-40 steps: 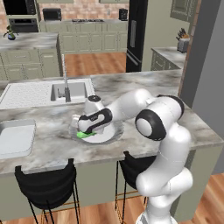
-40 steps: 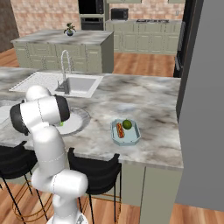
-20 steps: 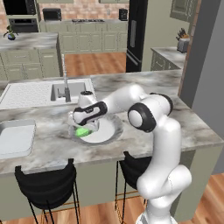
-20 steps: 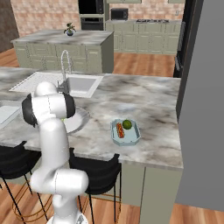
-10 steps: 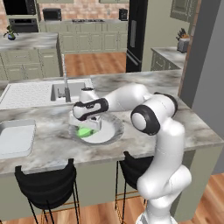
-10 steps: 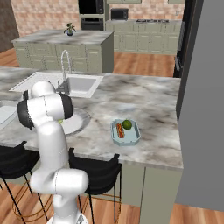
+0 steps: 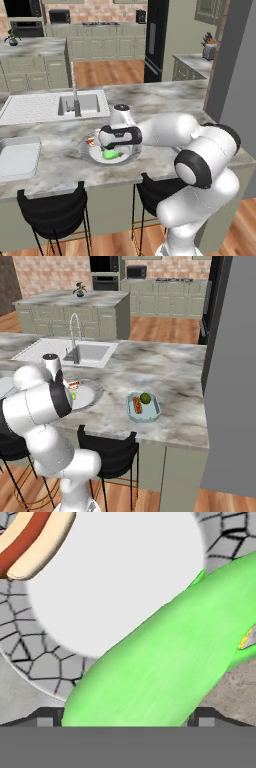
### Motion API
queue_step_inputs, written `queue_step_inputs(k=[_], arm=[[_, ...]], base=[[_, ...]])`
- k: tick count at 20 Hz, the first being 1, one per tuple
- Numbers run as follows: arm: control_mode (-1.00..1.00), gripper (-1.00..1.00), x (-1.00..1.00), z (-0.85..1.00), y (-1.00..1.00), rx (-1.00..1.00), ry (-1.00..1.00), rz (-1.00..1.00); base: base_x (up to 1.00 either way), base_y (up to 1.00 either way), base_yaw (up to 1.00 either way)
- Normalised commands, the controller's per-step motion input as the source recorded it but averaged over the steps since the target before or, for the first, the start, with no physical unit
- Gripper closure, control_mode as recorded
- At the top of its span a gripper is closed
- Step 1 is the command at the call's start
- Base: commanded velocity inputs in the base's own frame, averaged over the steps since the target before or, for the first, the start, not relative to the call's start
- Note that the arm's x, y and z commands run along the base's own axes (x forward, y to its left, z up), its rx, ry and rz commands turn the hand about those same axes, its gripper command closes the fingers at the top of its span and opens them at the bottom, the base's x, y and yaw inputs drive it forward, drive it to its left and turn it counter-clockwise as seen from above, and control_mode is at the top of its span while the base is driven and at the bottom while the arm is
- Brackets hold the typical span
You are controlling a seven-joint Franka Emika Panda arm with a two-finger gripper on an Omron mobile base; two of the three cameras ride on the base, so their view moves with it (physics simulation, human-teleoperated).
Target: Place one cooked food and one vegetable from the large plate to each tupperware container.
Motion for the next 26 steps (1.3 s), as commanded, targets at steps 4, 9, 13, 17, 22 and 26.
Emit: queue_step_inputs(k=[4,9,13,17,22,26], arm=[[-1.00,1.00,-0.04,1.00,-0.43,0.10,0.10,0.05],[-1.00,1.00,0.00,0.86,-0.23,-0.16,0.33,0.03],[-1.00,1.00,-0.02,0.18,-0.46,-0.19,0.00,0.13],[-1.00,1.00,0.00,0.03,-0.72,-0.02,-0.08,0.09],[-1.00,1.00,-0.03,0.00,-0.83,0.00,-0.05,0.06],[-1.00,1.00,-0.02,0.00,-0.47,0.00,-0.12,0.02]], base=[[0.00,0.00,0.00],[0.00,0.00,0.00],[0.00,0.00,0.00],[0.00,0.00,0.00],[0.00,0.00,0.00],[0.00,0.00,0.00]])
